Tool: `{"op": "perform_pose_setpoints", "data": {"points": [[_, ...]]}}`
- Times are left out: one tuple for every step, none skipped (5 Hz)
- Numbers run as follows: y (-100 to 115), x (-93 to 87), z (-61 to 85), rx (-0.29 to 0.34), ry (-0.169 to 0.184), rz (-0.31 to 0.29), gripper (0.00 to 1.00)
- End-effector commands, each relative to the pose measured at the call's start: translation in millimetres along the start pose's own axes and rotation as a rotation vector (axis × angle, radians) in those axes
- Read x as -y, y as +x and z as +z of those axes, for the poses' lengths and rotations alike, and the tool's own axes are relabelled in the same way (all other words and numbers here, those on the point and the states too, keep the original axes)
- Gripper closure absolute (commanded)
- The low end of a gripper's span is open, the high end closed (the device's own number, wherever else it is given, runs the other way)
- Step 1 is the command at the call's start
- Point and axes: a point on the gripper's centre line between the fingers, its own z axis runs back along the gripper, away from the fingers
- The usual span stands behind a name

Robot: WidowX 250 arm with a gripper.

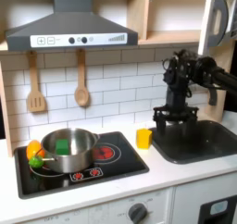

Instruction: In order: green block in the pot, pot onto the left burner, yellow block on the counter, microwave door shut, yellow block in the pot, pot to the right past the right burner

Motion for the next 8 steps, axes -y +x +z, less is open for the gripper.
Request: {"op": "perform_pose_setpoints", "data": {"points": [[5, -24.2, -18.5, -0.048, 0.010, 0.036, 0.00], [-12, -22.6, -14.9, -0.064, 0.007, 0.054, 0.00], [-29, -23.5, -9.6, -0.092, 0.002, 0.100, 0.00], [-45, -20.5, 8.1, -0.055, 0.002, 0.093, 0.00], [-53, -19.1, 17.1, -0.033, 0.012, 0.083, 0.00], [-57, -12.3, 27.0, -0.006, 0.013, 0.070, 0.00], [-60, -1.8, 29.5, 0.007, -0.005, 0.070, 0.00], [-57, 11.0, 31.3, 0.029, -0.029, 0.031, 0.00]]}}
